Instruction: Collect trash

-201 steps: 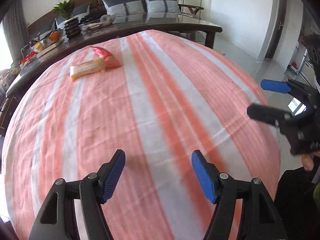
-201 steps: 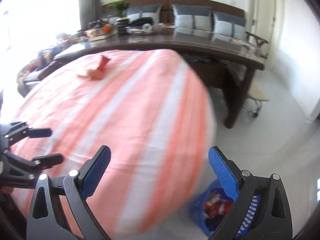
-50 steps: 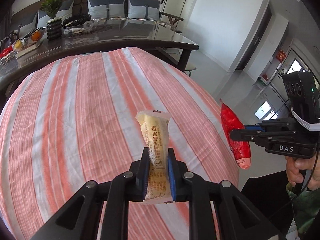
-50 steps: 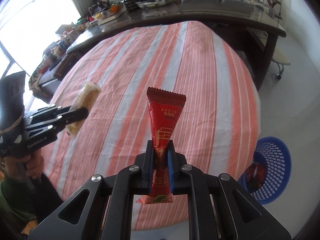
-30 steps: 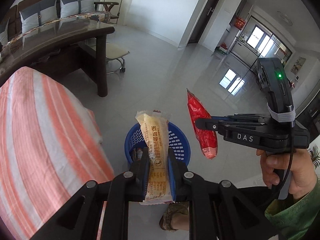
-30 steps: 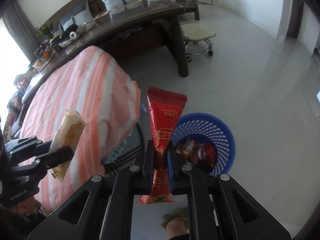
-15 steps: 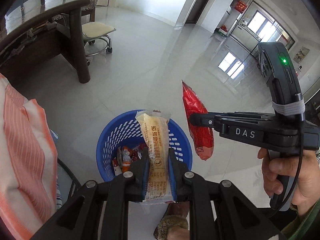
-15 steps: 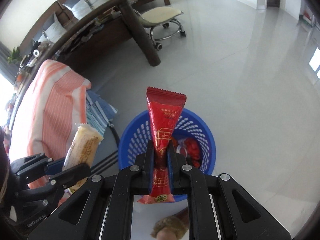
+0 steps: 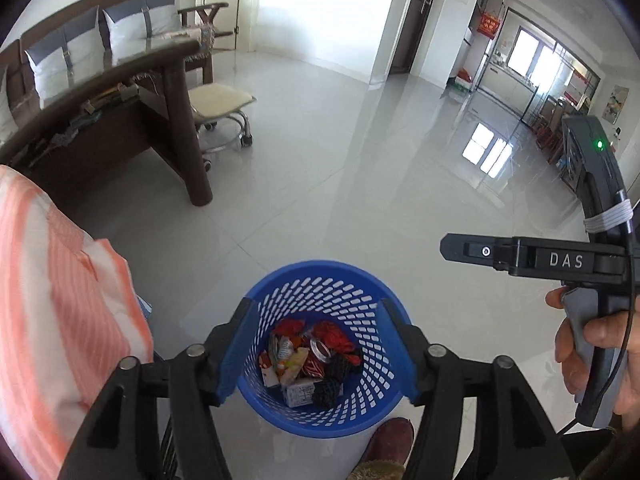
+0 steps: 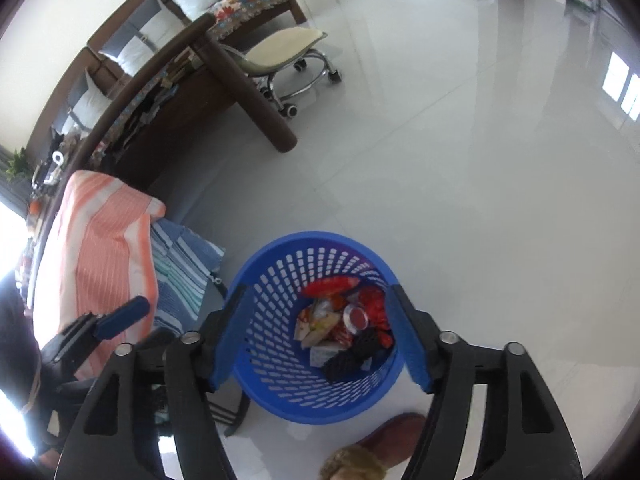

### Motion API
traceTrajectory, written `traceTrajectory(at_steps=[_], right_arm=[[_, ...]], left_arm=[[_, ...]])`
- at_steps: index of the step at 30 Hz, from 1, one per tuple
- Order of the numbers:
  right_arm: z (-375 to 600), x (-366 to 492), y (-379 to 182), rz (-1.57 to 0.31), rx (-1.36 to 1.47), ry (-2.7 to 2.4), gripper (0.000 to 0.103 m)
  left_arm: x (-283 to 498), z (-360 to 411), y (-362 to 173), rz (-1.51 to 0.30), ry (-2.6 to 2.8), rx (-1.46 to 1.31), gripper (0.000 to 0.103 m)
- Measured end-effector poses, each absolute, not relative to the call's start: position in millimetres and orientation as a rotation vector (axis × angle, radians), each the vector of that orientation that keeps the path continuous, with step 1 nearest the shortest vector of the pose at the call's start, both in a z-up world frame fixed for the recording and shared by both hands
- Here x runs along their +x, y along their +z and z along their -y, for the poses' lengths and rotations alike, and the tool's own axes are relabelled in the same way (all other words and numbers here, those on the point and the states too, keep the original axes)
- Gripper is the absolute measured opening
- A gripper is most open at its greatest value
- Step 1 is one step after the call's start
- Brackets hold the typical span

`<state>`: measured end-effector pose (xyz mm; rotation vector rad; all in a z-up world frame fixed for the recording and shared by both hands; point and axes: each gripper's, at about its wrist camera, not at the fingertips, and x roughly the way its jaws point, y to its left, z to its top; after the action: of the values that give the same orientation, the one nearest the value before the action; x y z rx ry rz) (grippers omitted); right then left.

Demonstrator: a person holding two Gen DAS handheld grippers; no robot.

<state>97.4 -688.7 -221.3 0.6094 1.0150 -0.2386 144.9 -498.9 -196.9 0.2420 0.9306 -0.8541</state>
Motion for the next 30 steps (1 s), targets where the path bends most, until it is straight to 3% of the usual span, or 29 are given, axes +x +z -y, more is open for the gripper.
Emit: traceTrajectory(at_steps=[1, 3, 5, 7, 18, 30], right_arm=[[687, 92, -214, -0.998, 0.605, -0.260, 0.092], [681, 78, -194, -0.944, 0.597, -0.296, 0.101], [668, 57, -171, -0.870, 0.574, -0.315, 0.102], [650, 29, -150, -0.800, 0.529, -0.335, 0.102], [552, -78, -91, -0.596, 0.282, -0.437, 0.103], [538, -90, -106, -0.761, 0.404, -0.343, 0.103]], left_arm=[[141, 492, -186, -0.905, -0.851, 0.227, 0.077], [129, 477, -164, -0.863, -0.846, 0.202, 0.085], [112, 461, -150, -0.839, -0.850, 0.198, 0.088], [96, 449, -144, -0.857, -0.859, 0.241, 0.103], [43, 401, -118, -0.766, -0.722, 0.279, 0.103], [26, 393, -108, -0.785, -0.701, 0.305, 0.103]])
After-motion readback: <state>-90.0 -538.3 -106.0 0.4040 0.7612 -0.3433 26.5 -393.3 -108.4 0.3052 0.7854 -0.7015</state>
